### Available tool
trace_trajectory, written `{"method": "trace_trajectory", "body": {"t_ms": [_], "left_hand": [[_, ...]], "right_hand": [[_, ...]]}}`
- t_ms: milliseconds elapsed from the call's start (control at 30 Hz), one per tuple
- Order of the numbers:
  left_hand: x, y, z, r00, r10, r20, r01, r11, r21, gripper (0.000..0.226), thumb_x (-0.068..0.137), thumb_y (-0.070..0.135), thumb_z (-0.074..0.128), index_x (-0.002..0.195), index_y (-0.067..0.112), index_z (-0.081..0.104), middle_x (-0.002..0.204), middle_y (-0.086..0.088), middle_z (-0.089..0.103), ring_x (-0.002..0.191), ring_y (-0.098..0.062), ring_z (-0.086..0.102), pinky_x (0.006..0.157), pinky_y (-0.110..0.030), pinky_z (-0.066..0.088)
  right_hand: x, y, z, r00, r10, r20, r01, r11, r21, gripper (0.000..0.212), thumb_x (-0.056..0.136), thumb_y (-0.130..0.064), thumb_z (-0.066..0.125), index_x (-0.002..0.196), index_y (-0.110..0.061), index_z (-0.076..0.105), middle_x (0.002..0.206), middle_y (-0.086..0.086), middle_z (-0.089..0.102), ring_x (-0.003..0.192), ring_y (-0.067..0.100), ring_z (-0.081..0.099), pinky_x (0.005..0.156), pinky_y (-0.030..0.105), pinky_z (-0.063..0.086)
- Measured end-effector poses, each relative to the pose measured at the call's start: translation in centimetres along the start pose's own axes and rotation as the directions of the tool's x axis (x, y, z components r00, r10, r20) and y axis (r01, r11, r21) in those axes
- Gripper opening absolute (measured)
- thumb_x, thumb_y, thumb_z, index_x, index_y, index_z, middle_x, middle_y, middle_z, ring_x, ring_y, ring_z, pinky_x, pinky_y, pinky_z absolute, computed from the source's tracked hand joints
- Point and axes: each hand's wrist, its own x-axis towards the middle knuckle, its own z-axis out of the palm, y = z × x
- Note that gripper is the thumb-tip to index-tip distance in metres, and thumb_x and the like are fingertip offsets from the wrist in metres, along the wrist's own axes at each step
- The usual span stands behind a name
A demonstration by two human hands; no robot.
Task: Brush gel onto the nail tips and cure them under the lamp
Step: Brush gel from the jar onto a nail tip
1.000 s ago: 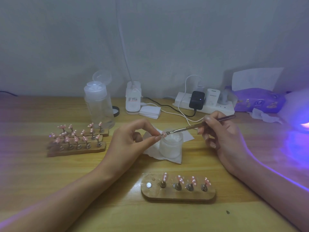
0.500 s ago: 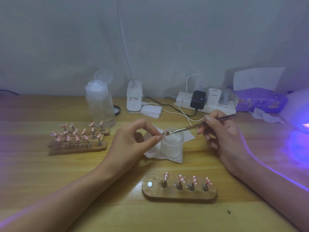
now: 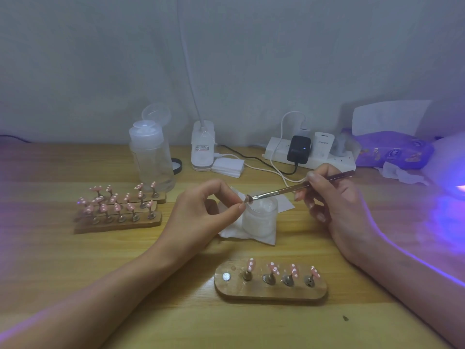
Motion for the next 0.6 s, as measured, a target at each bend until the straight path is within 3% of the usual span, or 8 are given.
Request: {"method": "trace_trajectory", "body": {"t_ms": [100, 233, 367, 500, 600], "left_hand": [[-0.04, 0.09, -0.03, 1.000, -0.008, 0.007, 0.008, 1.000, -0.003, 0.018, 0.085, 0.013, 0.076, 0.072, 0.020, 0.066, 0.059, 0.020, 0.062, 0.044, -0.001, 0.040, 0.045, -0.008, 0.031], [-0.01, 0.09, -0.05, 1.000, -0.015, 0.008, 0.016, 1.000, -0.014, 0.017, 0.085, 0.014, 0.077, 0.072, 0.019, 0.066, 0.065, 0.015, 0.065, 0.046, -0.002, 0.041, 0.046, -0.010, 0.033], [-0.01, 0.08, 0.02, 1.000, -0.025, 0.016, 0.025, 0.999, -0.026, 0.017, 0.086, 0.011, 0.076, 0.073, 0.015, 0.065, 0.058, 0.019, 0.061, 0.043, -0.001, 0.040, 0.045, -0.009, 0.031], [0.05, 0.14, -0.05, 1.000, -0.019, 0.019, 0.019, 0.999, -0.030, 0.016, 0.085, 0.012, 0.076, 0.073, 0.016, 0.066, 0.064, 0.015, 0.064, 0.046, -0.001, 0.042, 0.046, -0.011, 0.034], [0.03, 0.13, -0.04, 1.000, -0.012, 0.018, 0.013, 1.000, -0.025, 0.016, 0.085, 0.011, 0.076, 0.073, 0.015, 0.066, 0.063, 0.016, 0.064, 0.045, -0.001, 0.041, 0.046, -0.010, 0.033]], "right_hand": [[0.03, 0.21, -0.22, 0.999, 0.013, -0.047, -0.013, 1.000, -0.007, 0.026, 0.098, -0.022, 0.056, 0.072, -0.026, 0.055, 0.066, 0.003, 0.067, 0.050, 0.005, 0.047, 0.041, 0.013, 0.032], [-0.05, -0.04, -0.03, 1.000, 0.001, 0.000, -0.001, 1.000, 0.009, 0.023, 0.092, -0.032, 0.059, 0.069, -0.031, 0.059, 0.069, 0.004, 0.068, 0.053, 0.006, 0.049, 0.042, 0.014, 0.033], [0.06, 0.08, -0.19, 0.998, 0.016, -0.058, -0.016, 1.000, 0.003, 0.033, 0.098, -0.022, 0.056, 0.066, -0.032, 0.058, 0.065, 0.002, 0.067, 0.050, 0.003, 0.047, 0.040, 0.013, 0.031], [0.02, -0.13, -0.03, 1.000, -0.009, -0.003, 0.009, 1.000, 0.019, 0.025, 0.094, -0.031, 0.058, 0.069, -0.030, 0.058, 0.069, 0.004, 0.068, 0.052, 0.006, 0.048, 0.042, 0.014, 0.033], [0.00, 0.10, -0.04, 0.999, 0.013, -0.051, -0.014, 1.000, -0.018, 0.028, 0.098, -0.022, 0.057, 0.070, -0.028, 0.055, 0.065, 0.003, 0.067, 0.050, 0.004, 0.047, 0.040, 0.013, 0.031]]}}
